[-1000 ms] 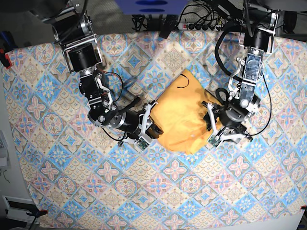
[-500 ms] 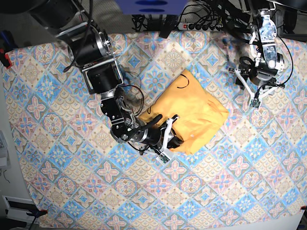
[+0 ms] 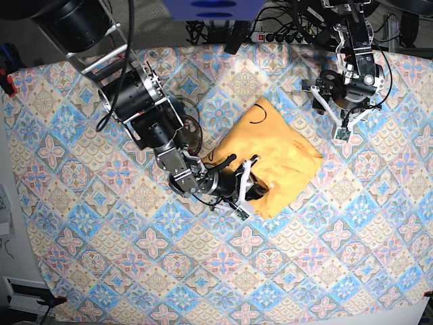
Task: Fold the T-shirt properly
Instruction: 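Release with the left gripper and drag the bundle with the right gripper across the cloth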
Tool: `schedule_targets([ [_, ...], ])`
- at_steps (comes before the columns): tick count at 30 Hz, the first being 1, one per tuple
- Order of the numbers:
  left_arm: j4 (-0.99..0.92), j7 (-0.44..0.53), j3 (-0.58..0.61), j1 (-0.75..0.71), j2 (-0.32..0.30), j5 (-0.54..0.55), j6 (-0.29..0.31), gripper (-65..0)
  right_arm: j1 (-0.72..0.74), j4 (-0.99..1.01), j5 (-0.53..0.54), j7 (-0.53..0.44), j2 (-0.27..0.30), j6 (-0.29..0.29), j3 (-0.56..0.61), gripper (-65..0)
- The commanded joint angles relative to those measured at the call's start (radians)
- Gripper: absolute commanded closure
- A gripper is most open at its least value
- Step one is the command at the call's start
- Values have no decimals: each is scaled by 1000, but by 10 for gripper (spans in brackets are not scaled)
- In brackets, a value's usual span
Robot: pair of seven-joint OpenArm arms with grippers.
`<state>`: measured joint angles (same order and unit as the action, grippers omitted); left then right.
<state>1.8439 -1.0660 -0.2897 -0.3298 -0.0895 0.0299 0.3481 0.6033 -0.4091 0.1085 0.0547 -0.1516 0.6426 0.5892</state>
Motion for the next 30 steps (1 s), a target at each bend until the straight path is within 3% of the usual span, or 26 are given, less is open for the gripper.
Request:
schedule_targets([
  [1,0,11,-3,13,-8,3,-2,-331,33,-9,15,-25,-5,7,-2,-102],
  [5,-45,5,-1,48,-8,3,-2,-331,33,23,15,-23,-3,7,1,-102],
  [10,-51,10,-1,44,-8,5,-2,-331,27,43,15,-25,48,7,-1,-102],
  [18,-51,10,-1,39,-10,5,-1,-331,28,43,15,-25,117,-68,-1,-102],
  [24,-46,11,-3,25,-13,6,1,-331,28,43,15,-25,203,-140,-2,-102],
  [30,-28,11,-3,22,-11,6,1,-331,28,37,18,-26,294,-142,-2,-102],
])
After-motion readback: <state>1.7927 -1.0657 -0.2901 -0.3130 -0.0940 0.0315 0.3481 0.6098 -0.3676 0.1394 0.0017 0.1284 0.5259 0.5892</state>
